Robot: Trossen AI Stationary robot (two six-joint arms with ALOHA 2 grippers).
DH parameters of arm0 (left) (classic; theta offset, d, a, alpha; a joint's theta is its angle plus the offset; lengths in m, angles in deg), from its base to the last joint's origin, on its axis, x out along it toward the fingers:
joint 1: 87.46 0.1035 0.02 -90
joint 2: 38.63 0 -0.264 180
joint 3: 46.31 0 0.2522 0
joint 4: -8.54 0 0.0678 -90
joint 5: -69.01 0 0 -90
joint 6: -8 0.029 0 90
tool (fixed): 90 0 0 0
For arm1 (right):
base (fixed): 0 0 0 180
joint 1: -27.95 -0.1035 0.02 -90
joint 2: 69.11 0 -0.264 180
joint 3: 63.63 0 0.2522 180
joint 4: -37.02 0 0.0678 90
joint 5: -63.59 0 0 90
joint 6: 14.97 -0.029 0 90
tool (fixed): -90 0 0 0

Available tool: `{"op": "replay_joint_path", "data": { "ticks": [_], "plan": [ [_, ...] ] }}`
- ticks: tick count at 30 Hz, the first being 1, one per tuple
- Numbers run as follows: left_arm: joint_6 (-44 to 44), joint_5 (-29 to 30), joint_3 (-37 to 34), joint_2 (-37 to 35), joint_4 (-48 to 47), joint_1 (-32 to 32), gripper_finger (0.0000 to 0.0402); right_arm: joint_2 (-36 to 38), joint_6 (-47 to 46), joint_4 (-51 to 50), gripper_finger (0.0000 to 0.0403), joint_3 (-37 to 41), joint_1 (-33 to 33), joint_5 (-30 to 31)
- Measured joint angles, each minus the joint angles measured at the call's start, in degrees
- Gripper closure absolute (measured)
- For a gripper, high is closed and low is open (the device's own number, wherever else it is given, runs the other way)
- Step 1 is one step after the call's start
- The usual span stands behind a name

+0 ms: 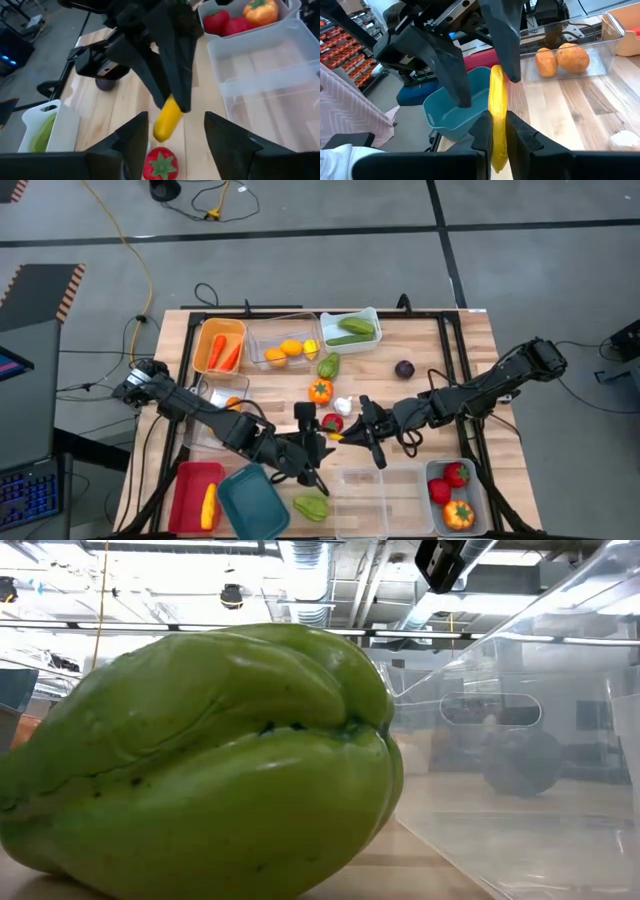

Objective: Sort produce into baskets
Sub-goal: Put the yellow corn into the red bin

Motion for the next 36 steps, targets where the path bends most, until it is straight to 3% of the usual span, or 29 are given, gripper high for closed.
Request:
{"op": "replay_joint_path", "data": {
  "ticks": [14,24,30,36],
  "plan": [
    [-0.12,-0.74,0.0,0.0,-0.13,1.34,0.0338,0.0,-0.03,0.05,0.0337,0.0,0.0,0.07],
    [-0.13,-0.72,0.0,0.0,-0.2,1.34,0.0362,0.0,-0.08,0.0,0.0332,0.0,0.57,0.03],
    [-0.13,-0.72,0.0,0.0,-0.14,1.34,0.0362,0.0,-0.1,0.15,0.0299,0.0,0.6,-0.28],
    [-0.13,-1.31,0.0,0.02,-0.21,1.34,0.0363,0.0,-0.12,0.22,0.0224,-0.02,0.61,-1.08]
  ]
}}
